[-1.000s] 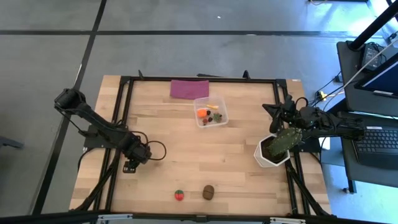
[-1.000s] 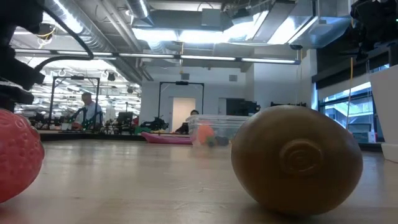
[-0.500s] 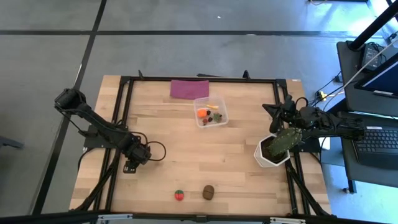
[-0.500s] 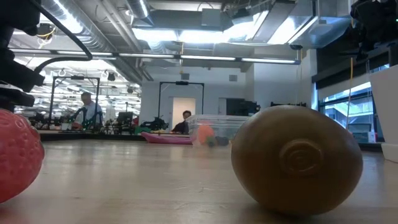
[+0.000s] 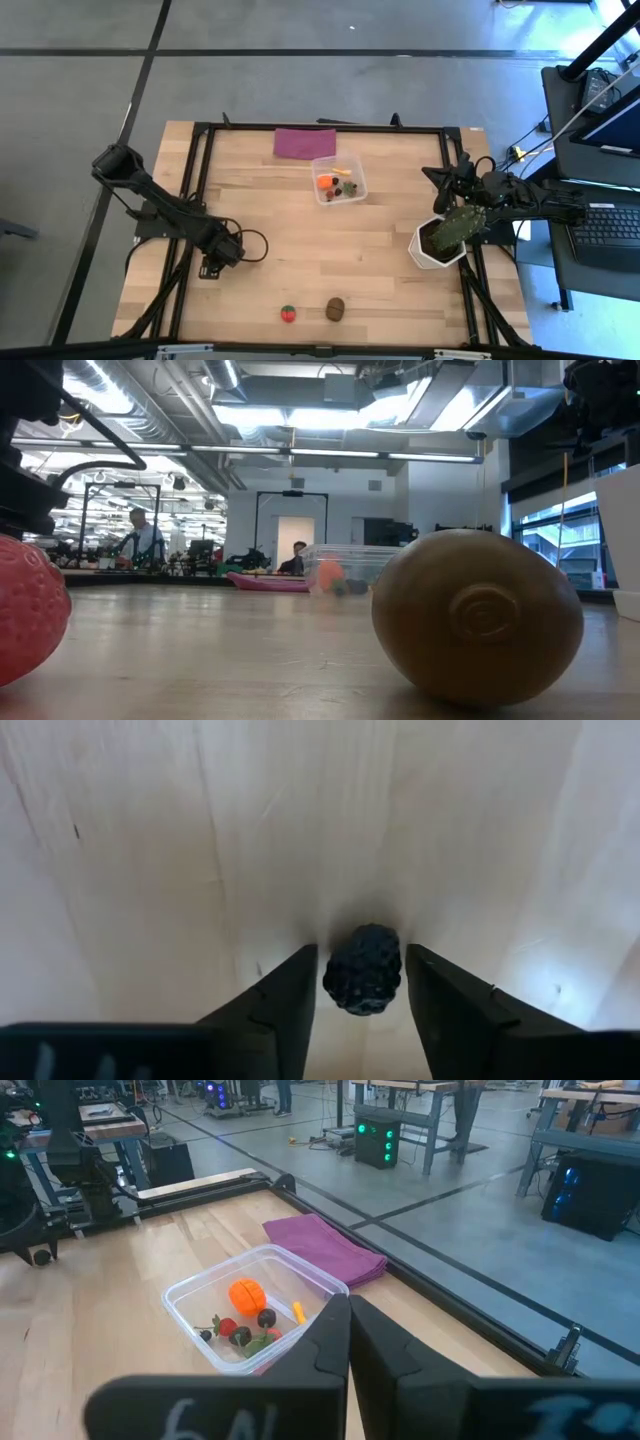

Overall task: Pick and placing Produce into tupperware
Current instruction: Put the blackberry into the transparent bin

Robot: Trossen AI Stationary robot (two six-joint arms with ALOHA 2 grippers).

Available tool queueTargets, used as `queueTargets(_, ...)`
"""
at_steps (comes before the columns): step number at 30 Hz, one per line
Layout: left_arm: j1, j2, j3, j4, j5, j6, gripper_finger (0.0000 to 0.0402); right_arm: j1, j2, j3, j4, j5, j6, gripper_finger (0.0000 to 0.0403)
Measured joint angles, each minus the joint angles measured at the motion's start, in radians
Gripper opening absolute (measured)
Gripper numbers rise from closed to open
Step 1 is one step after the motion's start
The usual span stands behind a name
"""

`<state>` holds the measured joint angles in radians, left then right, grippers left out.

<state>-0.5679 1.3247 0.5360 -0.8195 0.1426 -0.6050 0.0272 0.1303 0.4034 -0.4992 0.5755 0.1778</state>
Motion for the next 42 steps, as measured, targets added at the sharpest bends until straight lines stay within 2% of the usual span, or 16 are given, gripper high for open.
queueTargets(7, -0.002, 0.028, 0.005, 0.005, -0.004, -0.049, 0.0138, 0.000, 0.000, 0.000, 0.000, 0.000, -0.003, 0.0009)
queueTargets(15, 0.003, 0.031, 0.013, -0.008, 0.010, -0.033, 0.0085, 0.000, 0.000, 0.000, 0.000, 0.001, -0.003, 0.0009)
queueTargets(17, 0.022, 0.033, 0.023, -0.008, 0.052, -0.007, 0.0085, 0.000, 0.000, 0.000, 0.000, 0.001, -0.003, 0.0009)
queueTargets(21, 0.080, 0.035, 0.052, 0.055, 0.244, 0.032, 0.0089, 0.000, 0.000, 0.000, 0.000, 0.001, -0.003, 0.0009)
queueTargets(26, 0.193, 0.036, 0.052, 0.312, 0.434, 0.018, 0.0102, 0.000, 0.000, 0.000, 0.001, 0.001, -0.008, 0.0009)
queueTargets(30, 0.313, 0.036, 0.053, 0.588, 0.479, -0.020, 0.0085, 0.000, 0.000, 0.000, 0.003, 0.001, -0.026, 0.0009)
queueTargets(32, 0.382, 0.035, 0.054, 0.728, 0.461, -0.048, 0.0083, 0.000, 0.000, 0.000, 0.008, 0.001, -0.030, 0.0009)
queueTargets(36, 0.527, 0.035, 0.058, 0.957, 0.329, -0.107, 0.0085, 0.000, 0.000, 0.000, 0.009, 0.001, -0.031, 0.0009)
queueTargets(38, 0.582, 0.035, 0.090, 0.977, 0.246, -0.074, 0.0091, 0.000, 0.000, 0.000, 0.009, 0.001, -0.032, 0.0009)
queueTargets(42, 0.654, 0.047, 0.225, 0.978, 0.069, 0.119, 0.0092, 0.000, 0.000, 0.000, 0.009, 0.001, -0.033, 0.0009)
